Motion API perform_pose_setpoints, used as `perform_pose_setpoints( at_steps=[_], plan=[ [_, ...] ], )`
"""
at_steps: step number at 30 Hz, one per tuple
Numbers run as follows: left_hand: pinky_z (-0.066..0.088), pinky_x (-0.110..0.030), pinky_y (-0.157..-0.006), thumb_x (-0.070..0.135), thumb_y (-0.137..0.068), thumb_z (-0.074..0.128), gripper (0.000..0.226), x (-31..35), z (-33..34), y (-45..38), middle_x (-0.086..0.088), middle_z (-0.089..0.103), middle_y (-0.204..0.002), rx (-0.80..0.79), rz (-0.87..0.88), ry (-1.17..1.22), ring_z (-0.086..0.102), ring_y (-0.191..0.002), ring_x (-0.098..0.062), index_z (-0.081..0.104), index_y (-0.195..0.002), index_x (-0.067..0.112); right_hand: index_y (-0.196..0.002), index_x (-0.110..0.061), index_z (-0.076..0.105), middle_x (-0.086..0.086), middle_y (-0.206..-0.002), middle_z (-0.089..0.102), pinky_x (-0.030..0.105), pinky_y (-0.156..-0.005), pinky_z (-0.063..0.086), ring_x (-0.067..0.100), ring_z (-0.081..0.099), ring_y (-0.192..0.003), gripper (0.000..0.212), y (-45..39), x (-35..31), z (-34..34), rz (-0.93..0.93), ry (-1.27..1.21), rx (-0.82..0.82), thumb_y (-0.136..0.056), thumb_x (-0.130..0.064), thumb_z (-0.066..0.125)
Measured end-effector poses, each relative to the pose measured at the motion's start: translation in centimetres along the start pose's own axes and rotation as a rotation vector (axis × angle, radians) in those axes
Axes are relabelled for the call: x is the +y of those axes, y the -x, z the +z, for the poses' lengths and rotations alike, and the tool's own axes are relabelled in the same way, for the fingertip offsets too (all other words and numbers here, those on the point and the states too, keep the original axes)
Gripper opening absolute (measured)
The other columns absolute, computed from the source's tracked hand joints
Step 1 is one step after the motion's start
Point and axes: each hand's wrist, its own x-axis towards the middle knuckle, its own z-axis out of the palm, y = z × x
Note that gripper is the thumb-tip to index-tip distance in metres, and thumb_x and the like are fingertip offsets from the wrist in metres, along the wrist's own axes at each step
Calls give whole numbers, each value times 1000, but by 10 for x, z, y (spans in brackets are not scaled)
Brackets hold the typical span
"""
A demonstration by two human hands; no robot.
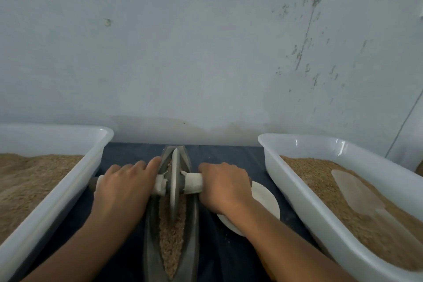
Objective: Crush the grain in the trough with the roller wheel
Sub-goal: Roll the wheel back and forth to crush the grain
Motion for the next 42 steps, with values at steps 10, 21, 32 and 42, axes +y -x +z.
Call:
perform_pose_setpoints(
  at_steps=[10,21,32,42],
  plan=[
    [41,-33,-94,34,-82,68,92,10,-24,40,6,52,-124,-30,-13,-32,55,-112,-16,12,-153,24,-92,-27,42,-6,-86,60,31,-51,9,19,38,-64,28,53,-12,-11,-32,-17,230,-81,-27,68],
    [43,-37,-90,33,-82,68,72,5,-22,40,6,59,-116,-60,-37,120,58,-107,-19,32,-144,29,-100,-20,51,-1,-89,64,36,-62,27,21,42,-68,25,53,-18,-18,-80,96,255,-84,-27,68],
    [46,-34,-71,27,-89,62,58,-3,-2,-8,7,65,-104,-93,-24,43,66,-88,-18,33,-138,34,-94,-29,64,-5,-76,61,29,-55,40,16,55,-63,19,-20,1,-16,-47,47,-194,-74,-33,64],
    [47,-37,-66,24,-89,62,44,-8,7,-35,4,66,-105,-89,-62,-1,67,-91,-26,44,-128,35,-80,-25,70,-3,-73,70,29,-57,45,18,66,-66,20,-62,12,-14,-32,-58,-444,-67,-39,74]
  ],
)
